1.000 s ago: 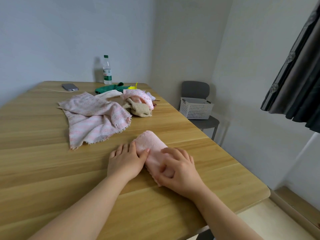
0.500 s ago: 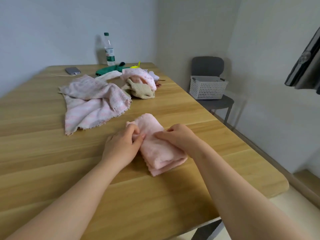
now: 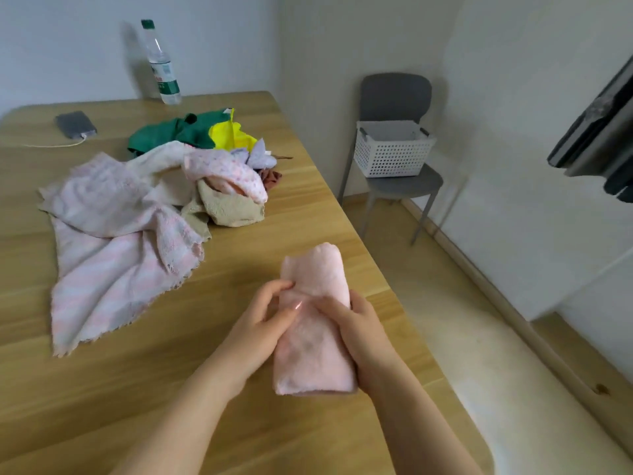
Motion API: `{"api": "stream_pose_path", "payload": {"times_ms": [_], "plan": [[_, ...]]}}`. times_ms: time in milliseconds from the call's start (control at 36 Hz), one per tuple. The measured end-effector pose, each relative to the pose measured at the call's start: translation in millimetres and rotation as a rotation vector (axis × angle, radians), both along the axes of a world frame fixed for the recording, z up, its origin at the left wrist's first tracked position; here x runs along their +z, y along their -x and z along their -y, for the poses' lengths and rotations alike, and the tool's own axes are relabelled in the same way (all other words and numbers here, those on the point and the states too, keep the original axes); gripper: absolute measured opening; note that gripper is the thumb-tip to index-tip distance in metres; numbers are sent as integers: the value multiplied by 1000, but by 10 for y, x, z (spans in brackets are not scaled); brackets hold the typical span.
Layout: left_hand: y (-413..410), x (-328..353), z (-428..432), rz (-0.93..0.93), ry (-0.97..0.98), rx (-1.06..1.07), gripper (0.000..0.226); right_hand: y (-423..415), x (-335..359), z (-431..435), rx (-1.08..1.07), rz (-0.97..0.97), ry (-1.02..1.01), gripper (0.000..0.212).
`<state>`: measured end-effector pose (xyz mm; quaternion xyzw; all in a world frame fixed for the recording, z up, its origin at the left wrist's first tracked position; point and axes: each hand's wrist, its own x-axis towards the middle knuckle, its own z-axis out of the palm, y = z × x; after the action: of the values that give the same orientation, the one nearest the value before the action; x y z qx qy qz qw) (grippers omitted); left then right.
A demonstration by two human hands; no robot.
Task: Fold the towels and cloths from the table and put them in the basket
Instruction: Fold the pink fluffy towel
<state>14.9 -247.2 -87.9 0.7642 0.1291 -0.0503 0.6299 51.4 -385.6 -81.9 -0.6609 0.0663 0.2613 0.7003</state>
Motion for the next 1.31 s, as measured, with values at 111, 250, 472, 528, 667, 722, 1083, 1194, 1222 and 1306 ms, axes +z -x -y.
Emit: {"api": "stream_pose_path", "payload": {"times_ms": [111, 250, 472, 528, 667, 722, 1083, 1194, 1222, 1306], "plan": [[-211, 465, 303, -84, 124, -156, 28, -40, 314, 325, -243, -59, -62, 28], [-412, 761, 766, -142, 153, -190, 29, -139, 660, 799, -404, -85, -50, 28], [-826, 811, 1748, -211, 205, -184, 26, -231, 828, 1702, -483, -44, -8, 40], [-968, 819, 2015, -258, 222, -223, 29, -331, 795, 1993, -459, -31, -19, 45], [-1385, 780, 2694, -339, 268, -334, 40, -731, 696, 2753, -346, -45, -86, 33], [-1586, 754, 3004, -341, 288, -324, 42, -935, 698, 3088, -292, -55, -91, 32], [-2707, 735, 4154, -390, 415, -102, 48, -2286, 587, 4328, -85, -118, -84, 49], [-3119, 672, 4080, -403, 427, -9, 47, -2770, 547, 4276, -30, -127, -67, 55], [-3241, 660, 4056, -400, 437, 11, 46, -2907, 540, 4252, -16, -128, -67, 55], [-3685, 599, 3947, -380, 474, 60, 44, -3414, 493, 4145, 31, -117, -56, 41]]}}
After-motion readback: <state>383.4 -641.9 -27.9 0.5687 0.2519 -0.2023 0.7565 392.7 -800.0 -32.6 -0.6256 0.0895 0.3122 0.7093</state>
